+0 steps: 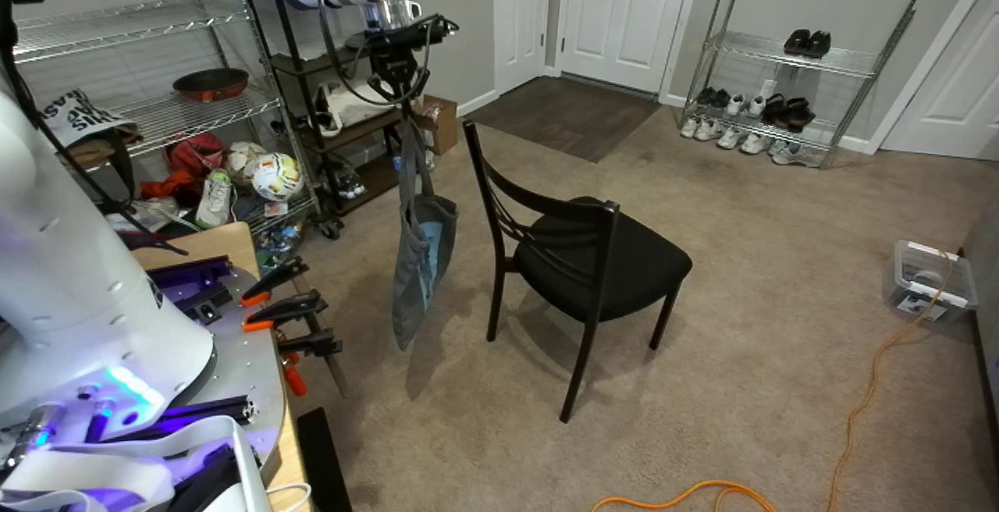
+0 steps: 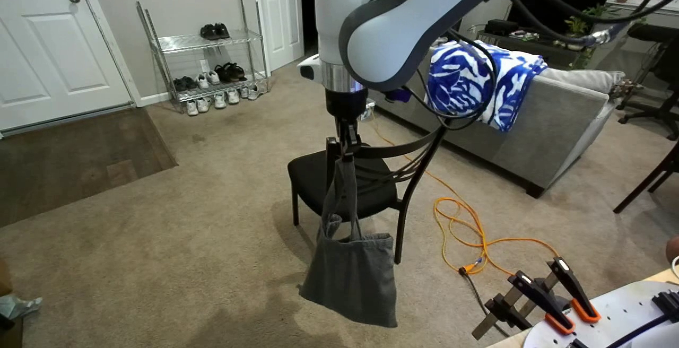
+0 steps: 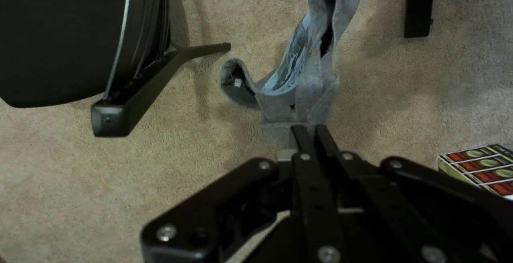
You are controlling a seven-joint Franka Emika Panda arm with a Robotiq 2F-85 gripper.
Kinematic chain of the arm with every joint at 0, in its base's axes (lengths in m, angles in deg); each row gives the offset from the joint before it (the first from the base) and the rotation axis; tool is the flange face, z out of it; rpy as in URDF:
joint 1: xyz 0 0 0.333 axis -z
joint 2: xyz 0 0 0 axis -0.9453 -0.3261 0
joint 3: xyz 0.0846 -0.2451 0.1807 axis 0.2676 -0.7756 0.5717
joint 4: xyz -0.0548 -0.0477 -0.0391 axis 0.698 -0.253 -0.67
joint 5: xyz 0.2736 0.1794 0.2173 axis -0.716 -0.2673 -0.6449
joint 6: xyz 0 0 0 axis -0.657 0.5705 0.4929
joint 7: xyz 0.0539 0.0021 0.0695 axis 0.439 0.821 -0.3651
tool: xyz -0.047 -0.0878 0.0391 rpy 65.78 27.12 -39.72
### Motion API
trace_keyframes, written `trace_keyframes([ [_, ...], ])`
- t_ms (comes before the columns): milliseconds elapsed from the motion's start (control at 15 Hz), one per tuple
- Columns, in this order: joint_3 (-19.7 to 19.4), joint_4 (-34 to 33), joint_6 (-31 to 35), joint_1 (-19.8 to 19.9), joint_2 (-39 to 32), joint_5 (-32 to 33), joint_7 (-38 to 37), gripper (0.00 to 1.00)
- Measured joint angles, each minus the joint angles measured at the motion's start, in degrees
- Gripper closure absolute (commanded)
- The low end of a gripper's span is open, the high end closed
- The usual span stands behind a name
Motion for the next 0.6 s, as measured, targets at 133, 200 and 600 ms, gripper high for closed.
trace_keyframes([
  [133,0.24,3.71,0.04,1.60,2.40,-2.12,1.31,0.98],
  [200,0.36,5.84,0.05,2.61,3.64,-3.84,2.61,0.98],
  [600,-0.83,20.51,0.08,8.44,13.58,-15.05,8.16,0.98],
])
